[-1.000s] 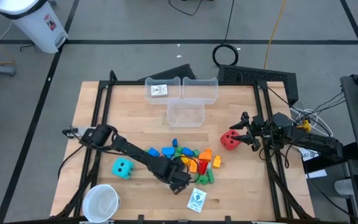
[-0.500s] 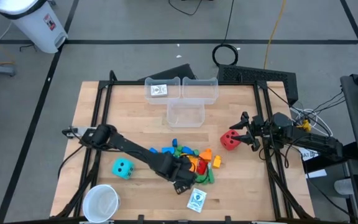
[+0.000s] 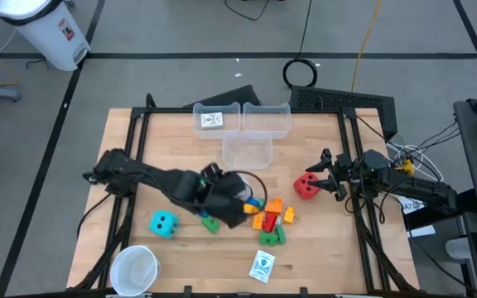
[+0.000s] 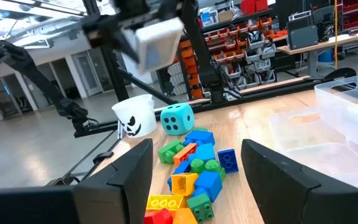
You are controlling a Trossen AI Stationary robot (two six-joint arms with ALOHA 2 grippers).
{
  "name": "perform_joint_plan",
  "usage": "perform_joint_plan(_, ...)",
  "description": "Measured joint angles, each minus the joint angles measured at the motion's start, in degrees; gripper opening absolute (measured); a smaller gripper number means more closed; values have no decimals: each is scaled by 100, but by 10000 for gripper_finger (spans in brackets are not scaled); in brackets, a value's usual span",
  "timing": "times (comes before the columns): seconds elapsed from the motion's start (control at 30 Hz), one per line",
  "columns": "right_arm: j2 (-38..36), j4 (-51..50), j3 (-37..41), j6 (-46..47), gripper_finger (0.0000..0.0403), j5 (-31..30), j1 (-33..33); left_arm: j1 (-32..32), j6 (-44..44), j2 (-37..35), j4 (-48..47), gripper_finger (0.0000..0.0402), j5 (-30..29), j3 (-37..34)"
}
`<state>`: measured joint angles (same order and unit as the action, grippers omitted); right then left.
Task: Pick & Place Toys
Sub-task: Put the black deck of cards into the top left transparent bin
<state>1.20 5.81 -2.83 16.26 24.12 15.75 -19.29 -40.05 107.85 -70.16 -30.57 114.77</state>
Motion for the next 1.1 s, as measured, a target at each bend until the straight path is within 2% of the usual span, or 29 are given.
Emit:
perform_joint_plan(0.13, 1, -1, 0, 1, 215, 0, 0, 385, 398, -256, 125, 313, -105, -421)
perform_joint_plan(0.27, 0, 0, 0, 0, 215, 0, 0, 991, 1021, -498, 804, 313, 105, -1232)
perform_joint_plan(0.43, 6, 2, 0, -1, 215, 0, 2, 2059, 1924, -904, 2177, 313, 926, -2402)
perform_joint_plan(0.6, 22, 1, 0, 0, 215, 0, 2, 3085, 2604, -1278, 3360, 313, 1697, -3274)
perform_joint_plan(0.87, 23, 1, 0, -1, 215, 0, 2, 4507, 2991, -1867, 5195, 313, 2986, -4666)
perform_joint_plan(1.0, 23, 2, 0, 0, 215, 0, 1, 5143, 3149, -2004, 5385, 313, 3341, -4931)
perform_joint_plan(1.1, 23, 2, 0, 0, 215, 0, 1, 5522, 3522, -2001, 5092, 313, 3065, -4915)
